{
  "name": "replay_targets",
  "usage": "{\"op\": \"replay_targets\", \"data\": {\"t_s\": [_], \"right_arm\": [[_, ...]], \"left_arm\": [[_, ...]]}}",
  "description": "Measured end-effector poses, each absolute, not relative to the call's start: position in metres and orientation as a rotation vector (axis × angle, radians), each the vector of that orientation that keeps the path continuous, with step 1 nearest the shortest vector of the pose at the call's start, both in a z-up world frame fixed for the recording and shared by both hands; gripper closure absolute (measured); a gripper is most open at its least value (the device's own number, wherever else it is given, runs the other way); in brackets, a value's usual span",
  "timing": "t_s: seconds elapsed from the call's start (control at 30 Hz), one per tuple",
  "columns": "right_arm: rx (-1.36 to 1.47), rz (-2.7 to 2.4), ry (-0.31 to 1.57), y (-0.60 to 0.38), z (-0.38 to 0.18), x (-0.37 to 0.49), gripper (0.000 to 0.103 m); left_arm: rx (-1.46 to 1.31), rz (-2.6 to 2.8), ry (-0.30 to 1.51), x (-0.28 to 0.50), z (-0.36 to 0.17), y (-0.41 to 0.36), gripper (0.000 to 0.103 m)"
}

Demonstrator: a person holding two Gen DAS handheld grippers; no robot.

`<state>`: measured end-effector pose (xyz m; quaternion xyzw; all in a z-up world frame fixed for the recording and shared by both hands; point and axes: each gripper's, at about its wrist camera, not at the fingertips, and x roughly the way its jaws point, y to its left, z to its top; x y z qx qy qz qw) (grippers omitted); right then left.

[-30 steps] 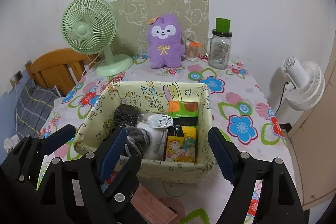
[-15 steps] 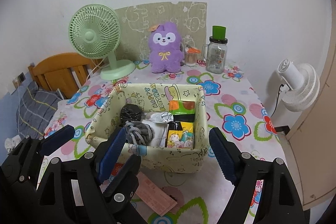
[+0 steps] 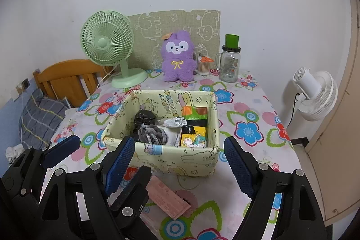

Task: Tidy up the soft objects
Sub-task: 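Open both tools to release the sponge and towel, then withdraw from the box, then reach both open tools down toward the pink packet and clear straw bag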

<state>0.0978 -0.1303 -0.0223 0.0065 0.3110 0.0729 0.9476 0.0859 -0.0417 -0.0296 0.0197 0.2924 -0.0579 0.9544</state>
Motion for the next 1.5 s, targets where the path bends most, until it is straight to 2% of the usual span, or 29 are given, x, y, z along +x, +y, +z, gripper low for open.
{"op": "replay_targets", "data": {"t_s": [0.87, 1.5], "right_arm": [[0.01, 0.161, 0.634, -0.131, -0.043, 0.055, 0.019], [0.003, 0.177, 0.709, -0.125, -0.074, 0.064, 0.019]], "left_arm": [[0.024, -0.122, 0.603, 0.045, -0.05, -0.043, 0.009], [0.0, -0.125, 0.686, 0.05, -0.081, -0.038, 0.009]]}}
